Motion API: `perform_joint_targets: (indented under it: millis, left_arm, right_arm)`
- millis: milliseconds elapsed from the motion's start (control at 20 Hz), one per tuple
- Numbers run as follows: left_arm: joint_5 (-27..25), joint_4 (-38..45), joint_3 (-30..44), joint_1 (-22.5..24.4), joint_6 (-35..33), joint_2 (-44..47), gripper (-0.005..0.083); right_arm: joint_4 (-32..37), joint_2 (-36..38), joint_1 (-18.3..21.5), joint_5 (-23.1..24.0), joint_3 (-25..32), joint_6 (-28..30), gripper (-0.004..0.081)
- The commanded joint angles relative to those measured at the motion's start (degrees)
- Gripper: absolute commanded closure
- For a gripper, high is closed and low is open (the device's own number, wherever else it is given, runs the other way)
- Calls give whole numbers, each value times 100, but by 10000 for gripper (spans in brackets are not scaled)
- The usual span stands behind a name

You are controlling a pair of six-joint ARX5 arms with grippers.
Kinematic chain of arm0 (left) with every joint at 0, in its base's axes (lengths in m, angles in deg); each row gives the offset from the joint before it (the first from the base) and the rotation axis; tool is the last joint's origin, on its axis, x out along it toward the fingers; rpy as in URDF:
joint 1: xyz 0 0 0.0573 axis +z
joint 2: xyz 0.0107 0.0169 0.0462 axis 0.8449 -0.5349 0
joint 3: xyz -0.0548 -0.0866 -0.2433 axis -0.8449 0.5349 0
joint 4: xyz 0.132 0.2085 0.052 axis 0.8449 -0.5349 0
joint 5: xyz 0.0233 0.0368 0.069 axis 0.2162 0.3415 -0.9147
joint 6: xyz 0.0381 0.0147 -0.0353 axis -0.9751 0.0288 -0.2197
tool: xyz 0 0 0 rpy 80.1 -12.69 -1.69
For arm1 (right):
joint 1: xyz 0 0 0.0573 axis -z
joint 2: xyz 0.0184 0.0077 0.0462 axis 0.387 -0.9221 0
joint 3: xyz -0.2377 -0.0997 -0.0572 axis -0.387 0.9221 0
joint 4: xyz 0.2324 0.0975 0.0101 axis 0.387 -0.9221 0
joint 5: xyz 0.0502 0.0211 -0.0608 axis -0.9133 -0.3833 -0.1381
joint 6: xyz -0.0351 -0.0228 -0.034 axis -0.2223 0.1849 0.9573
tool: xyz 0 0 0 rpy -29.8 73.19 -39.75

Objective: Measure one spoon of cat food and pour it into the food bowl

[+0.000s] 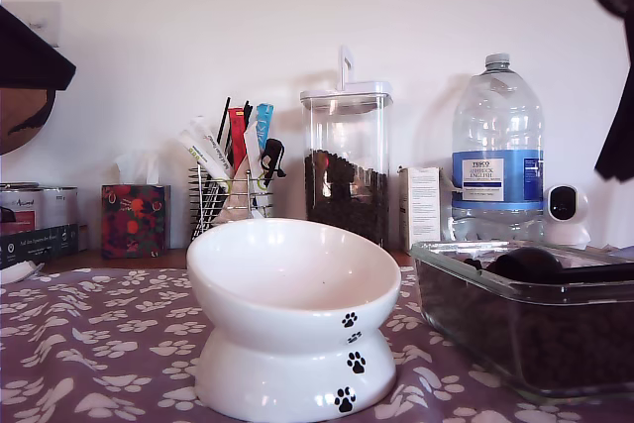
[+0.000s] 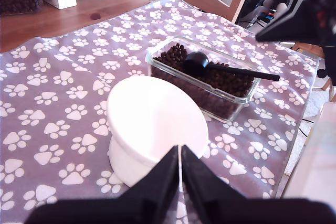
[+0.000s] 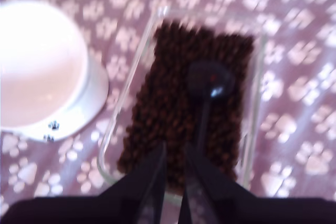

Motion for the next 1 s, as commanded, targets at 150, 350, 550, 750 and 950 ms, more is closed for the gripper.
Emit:
perform_joint_targets:
  millis: [150, 350, 550, 750, 950]
  left_arm:
    - [-2, 20, 13, -17, 15, -24, 793]
    - [-2, 17, 13, -17, 17, -24, 793]
    - [-2, 17, 13, -17, 17, -22, 793]
    - [-2, 20, 13, -17, 17, -22, 793]
    - [-2, 20, 13, -17, 15, -22, 793]
  right_arm:
    - [-457, -1051, -177, 372, -557, -221, 577]
    - [-914, -1884, -177, 365, -1010, -297, 575]
    - [-1147, -2424, -175, 444, -1226, -356, 552]
    - [-1150, -2667, -177, 564, -1228, -358, 552]
    - [-1178, -2734, -175, 564, -1228, -372, 561]
